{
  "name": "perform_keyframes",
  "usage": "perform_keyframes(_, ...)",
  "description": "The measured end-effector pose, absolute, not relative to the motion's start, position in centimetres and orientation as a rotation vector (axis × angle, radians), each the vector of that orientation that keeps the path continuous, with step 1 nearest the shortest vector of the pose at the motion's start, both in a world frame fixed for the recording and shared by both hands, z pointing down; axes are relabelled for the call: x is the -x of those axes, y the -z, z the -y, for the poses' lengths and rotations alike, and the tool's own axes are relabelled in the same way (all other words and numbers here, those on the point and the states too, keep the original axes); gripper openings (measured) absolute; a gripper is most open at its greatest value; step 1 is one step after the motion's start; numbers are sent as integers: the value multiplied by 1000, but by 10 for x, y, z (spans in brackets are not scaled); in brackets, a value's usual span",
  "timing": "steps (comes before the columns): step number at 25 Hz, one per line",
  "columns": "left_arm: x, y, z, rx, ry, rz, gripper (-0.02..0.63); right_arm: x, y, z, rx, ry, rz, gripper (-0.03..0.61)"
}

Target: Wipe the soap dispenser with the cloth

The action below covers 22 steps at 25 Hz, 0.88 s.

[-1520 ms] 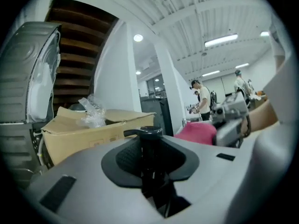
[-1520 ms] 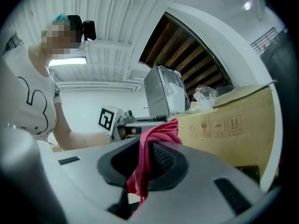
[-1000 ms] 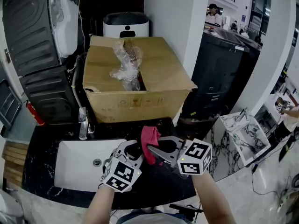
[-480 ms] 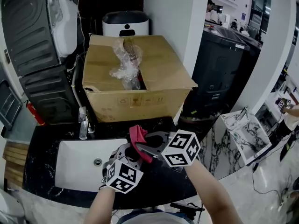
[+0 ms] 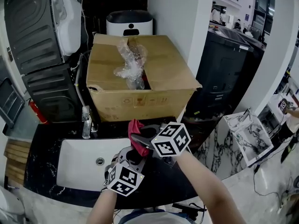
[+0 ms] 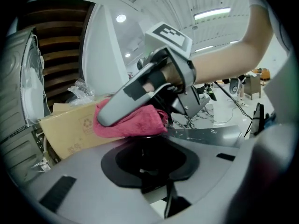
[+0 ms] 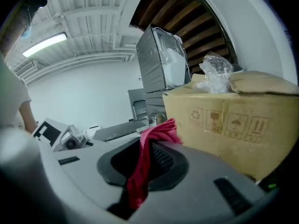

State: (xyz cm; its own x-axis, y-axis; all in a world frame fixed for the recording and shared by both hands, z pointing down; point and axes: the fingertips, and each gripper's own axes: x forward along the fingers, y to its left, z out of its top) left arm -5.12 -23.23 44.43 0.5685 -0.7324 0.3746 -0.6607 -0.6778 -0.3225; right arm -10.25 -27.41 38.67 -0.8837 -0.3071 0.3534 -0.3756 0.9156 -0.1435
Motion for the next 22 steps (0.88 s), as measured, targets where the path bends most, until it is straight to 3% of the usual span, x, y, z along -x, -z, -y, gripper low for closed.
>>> perform_keyframes(10,77,-439,232,2718,519,-1379,110,28,-382,317,-966,-452,2833,48)
perform_keyframes(22,100,-416,312,2812,213,-1684,109,-58,-355,266,-1332,-493,2970,48)
